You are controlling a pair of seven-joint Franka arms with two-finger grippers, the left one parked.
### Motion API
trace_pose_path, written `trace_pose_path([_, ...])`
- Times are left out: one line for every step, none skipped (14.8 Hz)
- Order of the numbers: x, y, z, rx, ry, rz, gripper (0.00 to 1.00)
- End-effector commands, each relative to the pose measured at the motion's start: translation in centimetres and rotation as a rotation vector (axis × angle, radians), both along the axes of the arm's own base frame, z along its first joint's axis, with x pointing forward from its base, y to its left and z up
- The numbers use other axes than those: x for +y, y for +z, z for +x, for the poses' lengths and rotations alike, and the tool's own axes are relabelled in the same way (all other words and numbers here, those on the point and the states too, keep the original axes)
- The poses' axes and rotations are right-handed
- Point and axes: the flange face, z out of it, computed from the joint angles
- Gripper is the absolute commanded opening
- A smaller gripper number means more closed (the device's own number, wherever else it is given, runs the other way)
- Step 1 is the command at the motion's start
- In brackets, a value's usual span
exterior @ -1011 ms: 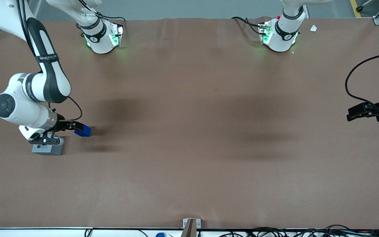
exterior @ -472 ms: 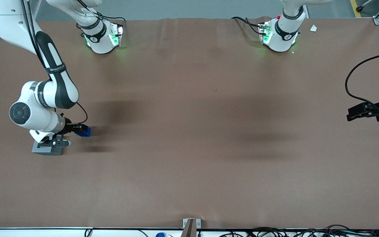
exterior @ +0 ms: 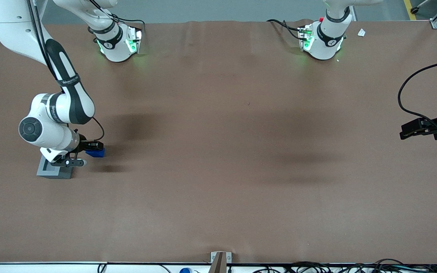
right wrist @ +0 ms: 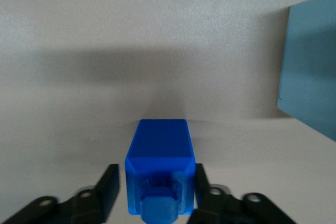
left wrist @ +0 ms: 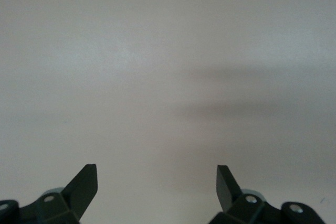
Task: Insert blue part into gray base with right arm
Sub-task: 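Lift the blue block and carry it over the gray base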
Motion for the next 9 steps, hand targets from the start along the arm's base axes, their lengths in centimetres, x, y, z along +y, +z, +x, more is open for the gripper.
trace_pose_path([-0.4, 0.0, -0.7, 0.003, 0.006, -0.005, 0.18])
trace_pose_path([-0.6, 0.4, -0.7, -0.001, 0.001, -0.006, 0.10])
trace_pose_path([-0.8, 0.7, -0.6, -0.004, -0.009, -0.007, 0.06])
trace_pose_path([-1.4, 1.5, -0.2, -0.009, -0.022, -0.008, 0.04])
trace_pose_path([-2.4, 3.6, 0.8, -0.026, -0.042, -0.008, 0.03])
trace_pose_path([-3.3, 5.3, 1.9, -0.023, -0.060, -0.008, 0.02])
trace_pose_path([-4.0, 7.3, 2.9, -0.009, -0.079, -0.001, 0.01])
trace_pose_path([-4.9, 9.5, 4.0, 0.003, -0.095, 0.002, 0.01])
trace_pose_path([-6.1, 12.2, 5.0, 0.009, -0.111, 0.003, 0.01])
